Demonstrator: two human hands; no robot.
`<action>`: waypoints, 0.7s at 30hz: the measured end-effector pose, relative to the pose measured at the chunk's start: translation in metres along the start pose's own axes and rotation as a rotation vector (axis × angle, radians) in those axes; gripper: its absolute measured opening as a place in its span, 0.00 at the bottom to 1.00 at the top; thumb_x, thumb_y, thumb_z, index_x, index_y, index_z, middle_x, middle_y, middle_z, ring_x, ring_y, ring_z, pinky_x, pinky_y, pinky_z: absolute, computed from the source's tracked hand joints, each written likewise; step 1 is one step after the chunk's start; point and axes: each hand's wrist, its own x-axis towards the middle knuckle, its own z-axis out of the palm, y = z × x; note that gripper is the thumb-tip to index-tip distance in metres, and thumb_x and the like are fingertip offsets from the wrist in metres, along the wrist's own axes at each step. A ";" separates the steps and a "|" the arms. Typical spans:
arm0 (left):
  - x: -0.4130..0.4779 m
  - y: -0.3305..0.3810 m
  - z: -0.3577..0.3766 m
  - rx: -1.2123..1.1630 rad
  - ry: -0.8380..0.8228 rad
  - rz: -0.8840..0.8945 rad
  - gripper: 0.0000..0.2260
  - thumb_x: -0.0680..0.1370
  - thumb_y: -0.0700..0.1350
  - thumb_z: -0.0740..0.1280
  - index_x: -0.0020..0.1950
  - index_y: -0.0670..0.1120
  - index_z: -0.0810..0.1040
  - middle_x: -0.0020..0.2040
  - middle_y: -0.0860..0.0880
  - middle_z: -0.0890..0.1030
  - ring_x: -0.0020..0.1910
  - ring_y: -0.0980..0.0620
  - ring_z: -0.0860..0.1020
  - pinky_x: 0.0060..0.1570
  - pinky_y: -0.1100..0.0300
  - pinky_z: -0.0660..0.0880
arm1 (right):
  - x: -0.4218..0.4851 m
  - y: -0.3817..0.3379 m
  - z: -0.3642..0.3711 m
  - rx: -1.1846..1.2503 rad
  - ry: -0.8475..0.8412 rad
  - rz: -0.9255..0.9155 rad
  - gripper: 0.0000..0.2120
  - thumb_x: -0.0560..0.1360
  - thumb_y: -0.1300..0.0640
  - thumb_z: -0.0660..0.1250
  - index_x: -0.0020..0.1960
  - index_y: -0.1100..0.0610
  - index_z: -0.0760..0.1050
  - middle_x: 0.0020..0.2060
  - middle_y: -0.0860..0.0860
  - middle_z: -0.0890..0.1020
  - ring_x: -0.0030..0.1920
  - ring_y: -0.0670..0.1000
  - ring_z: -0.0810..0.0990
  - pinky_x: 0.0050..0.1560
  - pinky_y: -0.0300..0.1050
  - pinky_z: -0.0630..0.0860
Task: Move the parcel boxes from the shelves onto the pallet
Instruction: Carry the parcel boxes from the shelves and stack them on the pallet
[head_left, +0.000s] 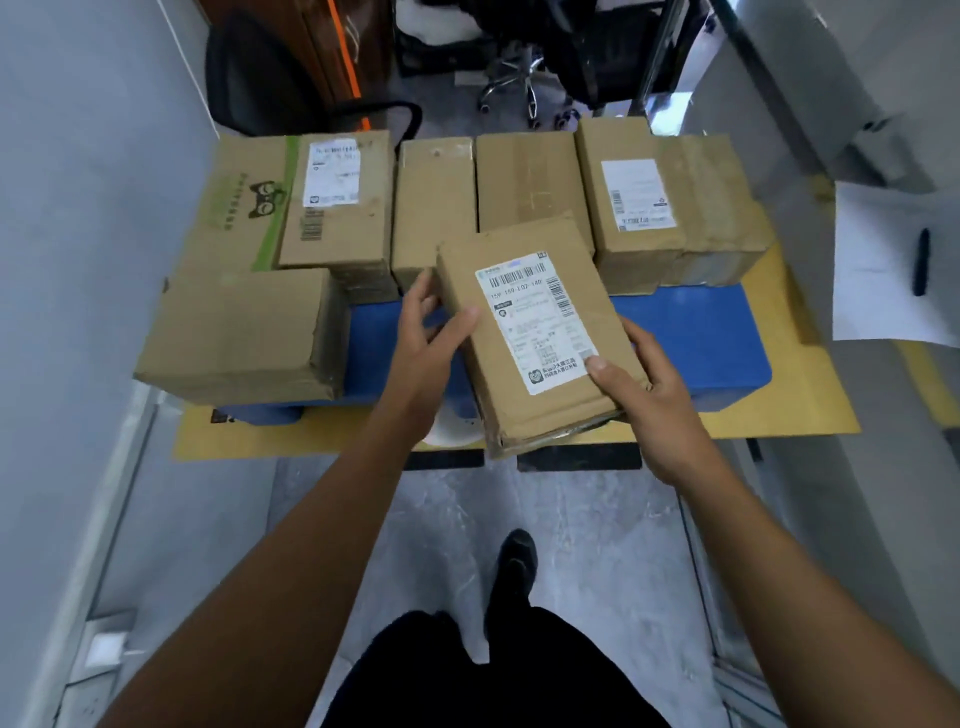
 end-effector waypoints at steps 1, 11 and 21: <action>0.009 0.004 0.000 -0.020 0.013 -0.002 0.40 0.71 0.62 0.75 0.80 0.62 0.62 0.77 0.54 0.70 0.72 0.52 0.74 0.65 0.47 0.78 | 0.008 -0.004 -0.009 -0.009 -0.049 0.017 0.23 0.73 0.38 0.74 0.67 0.30 0.75 0.62 0.37 0.83 0.62 0.42 0.83 0.55 0.38 0.81; 0.034 -0.001 -0.003 -0.188 0.133 -0.086 0.19 0.68 0.58 0.75 0.56 0.54 0.86 0.54 0.52 0.87 0.56 0.52 0.84 0.53 0.52 0.79 | 0.067 -0.031 -0.032 -0.043 -0.177 0.048 0.30 0.69 0.37 0.75 0.71 0.34 0.76 0.60 0.39 0.84 0.60 0.42 0.83 0.54 0.34 0.79; 0.004 -0.018 -0.014 -0.270 0.380 0.004 0.09 0.72 0.55 0.75 0.51 0.57 0.87 0.51 0.54 0.87 0.55 0.55 0.84 0.61 0.48 0.79 | 0.014 0.015 0.062 0.106 0.300 -0.040 0.44 0.73 0.33 0.66 0.83 0.46 0.55 0.78 0.45 0.64 0.78 0.44 0.66 0.71 0.42 0.74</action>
